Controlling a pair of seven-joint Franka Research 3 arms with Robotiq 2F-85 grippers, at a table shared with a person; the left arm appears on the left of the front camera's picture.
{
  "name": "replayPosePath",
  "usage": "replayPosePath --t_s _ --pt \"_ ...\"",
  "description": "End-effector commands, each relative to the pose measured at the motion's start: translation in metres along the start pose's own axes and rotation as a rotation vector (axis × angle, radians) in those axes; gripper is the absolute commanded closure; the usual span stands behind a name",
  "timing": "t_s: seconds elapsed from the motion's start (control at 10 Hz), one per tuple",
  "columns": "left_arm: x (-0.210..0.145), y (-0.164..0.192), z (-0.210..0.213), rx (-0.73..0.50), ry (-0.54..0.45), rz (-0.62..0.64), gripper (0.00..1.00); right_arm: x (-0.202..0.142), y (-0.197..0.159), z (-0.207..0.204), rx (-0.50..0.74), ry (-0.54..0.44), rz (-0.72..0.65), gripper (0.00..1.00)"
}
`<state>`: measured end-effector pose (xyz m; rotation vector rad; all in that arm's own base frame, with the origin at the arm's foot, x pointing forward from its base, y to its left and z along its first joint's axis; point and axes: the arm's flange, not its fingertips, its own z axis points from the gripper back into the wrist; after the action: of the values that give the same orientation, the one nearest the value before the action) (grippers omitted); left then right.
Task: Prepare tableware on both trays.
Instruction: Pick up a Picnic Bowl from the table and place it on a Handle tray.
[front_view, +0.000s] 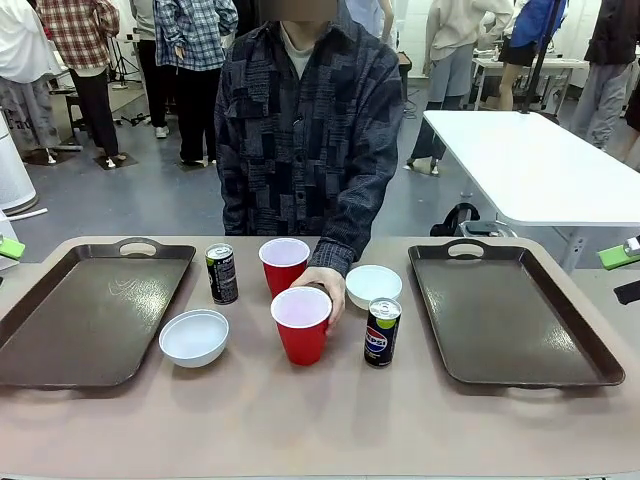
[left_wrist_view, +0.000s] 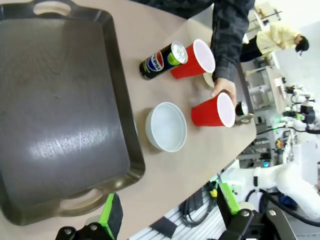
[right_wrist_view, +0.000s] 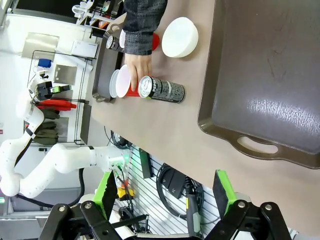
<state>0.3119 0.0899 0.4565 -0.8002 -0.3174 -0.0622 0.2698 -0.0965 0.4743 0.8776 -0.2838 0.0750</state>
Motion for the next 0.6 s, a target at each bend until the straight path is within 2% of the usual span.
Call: replayPosePath --t_s 0.0,0.3,0.5 --pt "0.015 -0.016 -0.014 0.129 0.045 0.022 0.00 0.001 0.000 0.000 0.025 -0.007 0.019 0.00" --pt "0.047 -0.073 -0.062 0.401 0.150 -0.028 0.00 0.001 0.000 0.000 0.025 -0.007 0.019 0.00" --pt "0.064 -0.095 -0.108 0.529 0.233 -0.061 0.00 0.001 0.000 0.000 0.025 -0.007 0.019 0.00"
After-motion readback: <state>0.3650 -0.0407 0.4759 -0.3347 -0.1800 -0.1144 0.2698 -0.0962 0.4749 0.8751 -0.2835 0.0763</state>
